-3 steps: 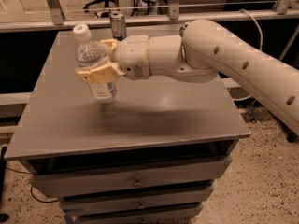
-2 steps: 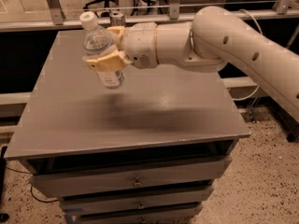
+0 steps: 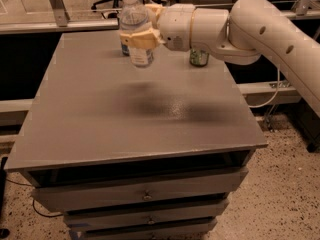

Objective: Move blue plastic bottle near redbull can

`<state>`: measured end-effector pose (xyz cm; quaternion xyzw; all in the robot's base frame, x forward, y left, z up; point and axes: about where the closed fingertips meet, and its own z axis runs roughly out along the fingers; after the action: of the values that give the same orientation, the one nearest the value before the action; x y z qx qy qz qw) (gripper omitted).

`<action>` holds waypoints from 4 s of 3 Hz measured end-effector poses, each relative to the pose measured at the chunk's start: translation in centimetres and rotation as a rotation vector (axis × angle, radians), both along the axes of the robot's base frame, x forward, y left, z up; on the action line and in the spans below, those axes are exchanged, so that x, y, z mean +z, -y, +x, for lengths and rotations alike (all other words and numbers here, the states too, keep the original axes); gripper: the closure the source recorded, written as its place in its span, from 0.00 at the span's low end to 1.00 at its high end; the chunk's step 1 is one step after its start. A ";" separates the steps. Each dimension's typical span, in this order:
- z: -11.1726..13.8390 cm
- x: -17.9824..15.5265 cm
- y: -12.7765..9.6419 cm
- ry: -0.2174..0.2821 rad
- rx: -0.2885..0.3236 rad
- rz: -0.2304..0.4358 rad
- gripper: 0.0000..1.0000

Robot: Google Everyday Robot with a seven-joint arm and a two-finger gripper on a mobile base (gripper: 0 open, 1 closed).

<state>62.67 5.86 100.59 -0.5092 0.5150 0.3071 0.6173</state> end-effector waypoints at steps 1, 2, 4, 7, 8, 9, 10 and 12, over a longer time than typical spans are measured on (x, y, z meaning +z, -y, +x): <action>3.4 -1.0 0.8 -0.010 -0.047 0.092 1.00; 6.4 -1.9 0.9 -0.029 -0.088 0.118 1.00; 10.5 -4.4 1.9 -0.115 -0.170 0.082 1.00; 14.7 -6.3 1.1 -0.187 -0.164 0.120 1.00; 15.5 -6.2 0.1 -0.198 -0.143 0.122 1.00; 15.9 -6.8 -0.6 -0.222 -0.130 0.112 1.00; 16.0 -7.2 -0.8 -0.241 -0.132 0.095 0.81; 16.1 -7.7 -0.4 -0.247 -0.144 0.073 0.35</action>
Offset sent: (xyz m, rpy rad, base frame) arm 0.1077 -0.0208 -0.0384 0.1302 0.0708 -0.1613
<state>78.77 6.30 92.89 -0.4063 0.6110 0.3409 0.5877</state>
